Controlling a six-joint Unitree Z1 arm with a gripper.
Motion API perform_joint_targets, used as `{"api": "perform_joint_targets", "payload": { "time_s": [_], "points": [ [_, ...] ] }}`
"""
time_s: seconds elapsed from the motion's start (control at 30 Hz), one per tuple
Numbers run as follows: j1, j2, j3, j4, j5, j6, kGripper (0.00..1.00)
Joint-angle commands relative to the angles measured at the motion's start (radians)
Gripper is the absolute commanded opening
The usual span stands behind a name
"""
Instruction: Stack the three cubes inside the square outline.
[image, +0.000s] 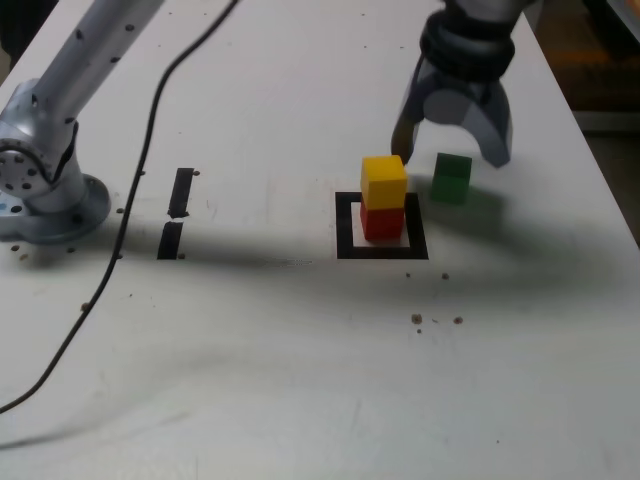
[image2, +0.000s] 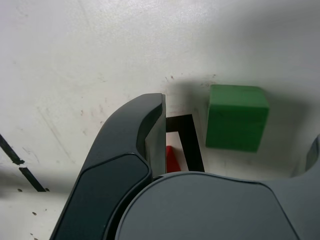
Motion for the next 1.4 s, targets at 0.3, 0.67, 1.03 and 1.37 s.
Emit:
{"api": "perform_joint_targets", "payload": {
  "time_s": [0.3, 0.67, 1.03, 1.37],
  "points": [
    [-0.001, 0.029, 0.042, -0.056, -0.033, -0.020, 0.81],
    [-0.002, 0.044, 0.056, -0.122, -0.044, -0.048, 0.48],
    [-0.003, -0.014, 0.034, -0.096, -0.004, -0.081, 0.23],
    [-0.037, -0.218, -0.091, 0.130, -0.004, -0.162, 0.21]
  ]
}}
